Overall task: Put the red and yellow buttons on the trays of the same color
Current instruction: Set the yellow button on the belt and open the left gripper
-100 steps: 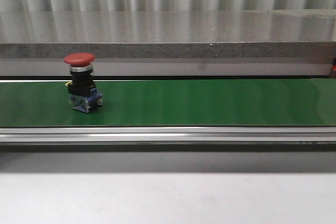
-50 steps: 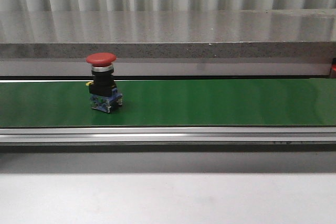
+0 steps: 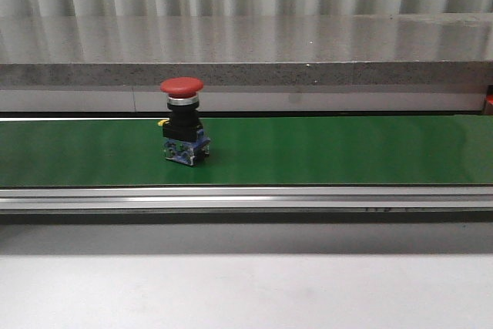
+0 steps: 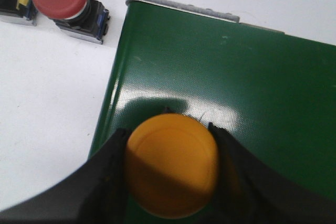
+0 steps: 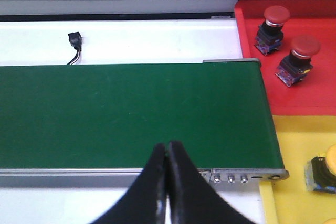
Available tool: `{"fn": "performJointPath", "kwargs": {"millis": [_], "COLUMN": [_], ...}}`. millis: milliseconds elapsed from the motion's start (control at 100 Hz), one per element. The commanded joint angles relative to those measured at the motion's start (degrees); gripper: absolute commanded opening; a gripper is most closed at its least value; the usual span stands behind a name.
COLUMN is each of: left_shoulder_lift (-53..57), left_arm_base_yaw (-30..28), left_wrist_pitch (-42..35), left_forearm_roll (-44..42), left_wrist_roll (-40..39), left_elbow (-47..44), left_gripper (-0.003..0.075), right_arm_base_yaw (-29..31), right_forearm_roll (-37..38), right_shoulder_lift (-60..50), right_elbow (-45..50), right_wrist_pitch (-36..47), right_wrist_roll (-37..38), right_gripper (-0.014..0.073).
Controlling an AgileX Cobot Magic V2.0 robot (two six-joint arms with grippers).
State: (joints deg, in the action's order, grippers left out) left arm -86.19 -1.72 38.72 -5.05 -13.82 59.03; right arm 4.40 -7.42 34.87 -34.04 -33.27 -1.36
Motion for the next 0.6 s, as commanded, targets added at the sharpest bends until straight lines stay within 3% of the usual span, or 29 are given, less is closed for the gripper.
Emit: {"fn": "performJointPath", "kwargs": {"millis": [0, 120, 240, 310, 590], "left_shoulder_lift": [1.39, 1.39, 1.39, 1.39, 3.63], "left_arm_base_yaw": [0.35, 0.59, 0.59, 0.71, 4.31], "left_wrist_pitch": [-1.81, -1.68, -1.34, -0.50, 2.31], "left_forearm_roll": [0.11, 0.33, 0.45, 0.45, 2.69], "left_wrist_roll": [-0.07, -0.07, -0.07, 0.04, 2.96], "left_elbow": [1.33, 1.33, 1.44, 1.71, 3.34], "left_gripper": [0.0066, 0.0248, 0.0527, 0.0631, 0.0651], "right_arm_base_yaw": [-0.11, -0.11, -0.11, -0.11, -0.11], "right_forearm_roll": [0.09, 0.09, 0.09, 0.09, 0.09], "right_shoulder_lift": [-0.06, -0.06, -0.06, -0.06, -0.06], "right_elbow": [-1.47, -1.47, -1.47, -1.47, -1.47], "right_wrist_pitch": [3.72, 3.72, 3.72, 3.72, 3.72], "right_wrist_roll": [-0.55, -0.55, -0.55, -0.55, -0.55], "right_gripper": [-0.0067, -0.0067, -0.0067, -0.0067, -0.0067]}}
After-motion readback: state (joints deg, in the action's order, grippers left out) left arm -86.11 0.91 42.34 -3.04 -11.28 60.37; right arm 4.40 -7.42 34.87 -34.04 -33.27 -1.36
